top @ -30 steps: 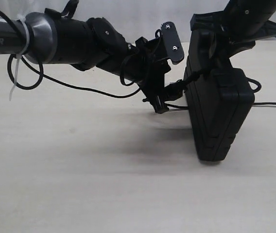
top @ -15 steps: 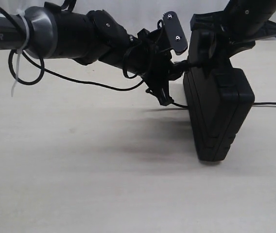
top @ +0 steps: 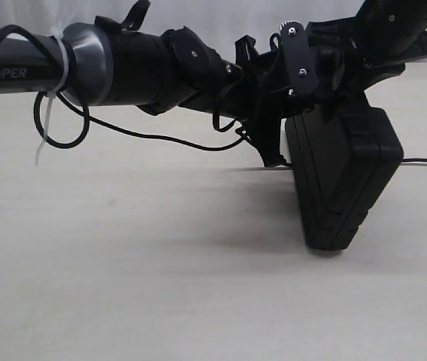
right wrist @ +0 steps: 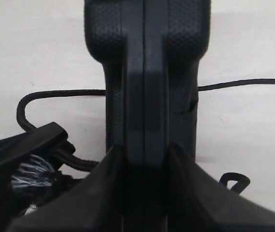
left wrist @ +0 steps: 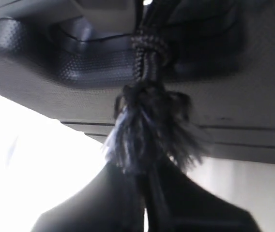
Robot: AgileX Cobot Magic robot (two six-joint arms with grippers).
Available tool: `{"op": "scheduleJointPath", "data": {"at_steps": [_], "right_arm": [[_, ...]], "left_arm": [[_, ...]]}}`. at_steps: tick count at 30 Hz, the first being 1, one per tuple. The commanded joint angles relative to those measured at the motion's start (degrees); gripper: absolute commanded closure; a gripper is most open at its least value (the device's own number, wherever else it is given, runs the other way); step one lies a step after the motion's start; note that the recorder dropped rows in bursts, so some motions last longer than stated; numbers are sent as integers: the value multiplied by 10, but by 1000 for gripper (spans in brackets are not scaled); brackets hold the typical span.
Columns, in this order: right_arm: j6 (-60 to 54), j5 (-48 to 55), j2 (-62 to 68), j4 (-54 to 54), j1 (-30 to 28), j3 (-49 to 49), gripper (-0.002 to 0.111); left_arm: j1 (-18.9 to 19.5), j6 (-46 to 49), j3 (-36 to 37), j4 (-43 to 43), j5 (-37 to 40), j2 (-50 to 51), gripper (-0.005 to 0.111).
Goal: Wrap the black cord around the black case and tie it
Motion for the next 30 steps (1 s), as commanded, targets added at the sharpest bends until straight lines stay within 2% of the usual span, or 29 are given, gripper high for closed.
{"op": "scheduleJointPath", "data": {"at_steps": [1,30], "right_arm": [[-4,-10,-6,27,6,-3,104],[-15,-27,-6,21,5,-6,104]], "left_arm": [[-17,10,-4,-2,-19,0,107],[-21,10,-4,-2,14,0,107]]}}
